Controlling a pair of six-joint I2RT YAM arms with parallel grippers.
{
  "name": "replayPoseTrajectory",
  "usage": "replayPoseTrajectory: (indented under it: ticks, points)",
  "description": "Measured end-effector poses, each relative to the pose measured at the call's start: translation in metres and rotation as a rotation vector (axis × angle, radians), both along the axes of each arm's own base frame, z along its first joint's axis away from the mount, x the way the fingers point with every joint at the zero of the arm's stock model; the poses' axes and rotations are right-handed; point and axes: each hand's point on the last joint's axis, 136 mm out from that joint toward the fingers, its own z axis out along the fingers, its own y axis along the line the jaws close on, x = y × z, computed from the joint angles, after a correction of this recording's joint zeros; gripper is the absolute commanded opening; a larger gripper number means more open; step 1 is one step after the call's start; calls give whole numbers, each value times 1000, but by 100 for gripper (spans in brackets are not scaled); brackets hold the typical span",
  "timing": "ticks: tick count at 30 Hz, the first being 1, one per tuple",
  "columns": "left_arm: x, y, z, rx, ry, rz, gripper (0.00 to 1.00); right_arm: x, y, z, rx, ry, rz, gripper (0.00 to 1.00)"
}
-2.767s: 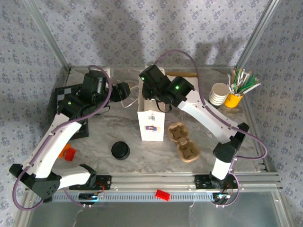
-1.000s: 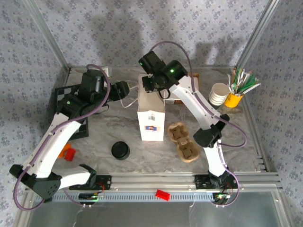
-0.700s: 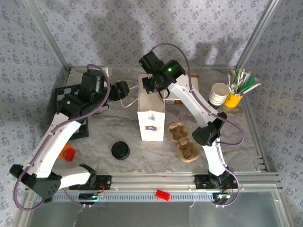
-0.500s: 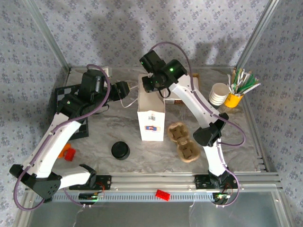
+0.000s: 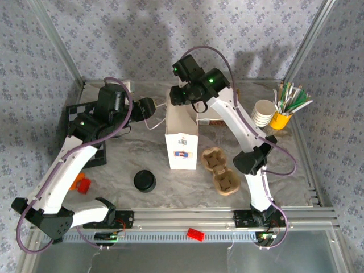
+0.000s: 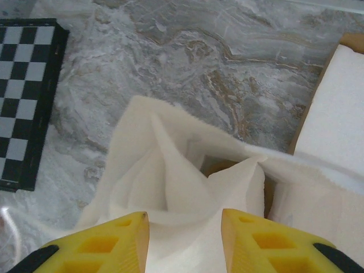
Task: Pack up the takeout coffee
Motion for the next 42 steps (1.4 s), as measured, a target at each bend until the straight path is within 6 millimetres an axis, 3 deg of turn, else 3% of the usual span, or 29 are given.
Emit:
replayPoseTrajectory:
  ticks: [9,15,18,23,27,30,31,33,37,40,42]
  points:
    - [1,2,0,0,0,5,66,8,-3,-38,-77,75,-15,38]
    - [2,2,-1,1,2,8,66,5,0,-32,-66,62,-9,44]
    - [3,4,-1,5,2,12,67,2,4,-10,-6,24,10,53]
    - [8,17,-1,29,-7,41,71,-15,-7,62,145,-104,31,72]
    - [11,48,2,69,-35,117,82,-37,-50,112,189,-220,-5,89]
    - [9,92,-11,125,-37,240,94,-53,-100,119,121,-291,-99,100]
    - [7,111,-19,150,-26,296,99,-58,-120,114,75,-310,-146,99]
    - [3,146,-40,199,2,403,100,-67,-159,95,-19,-336,-238,100]
    - [-7,215,-110,323,124,623,100,-81,-241,26,-208,-314,-459,100]
    - [-8,243,-161,417,202,690,100,-89,-295,-38,-323,-276,-628,100]
    - [-4,249,-190,475,219,682,100,-95,-319,-84,-385,-238,-692,100]
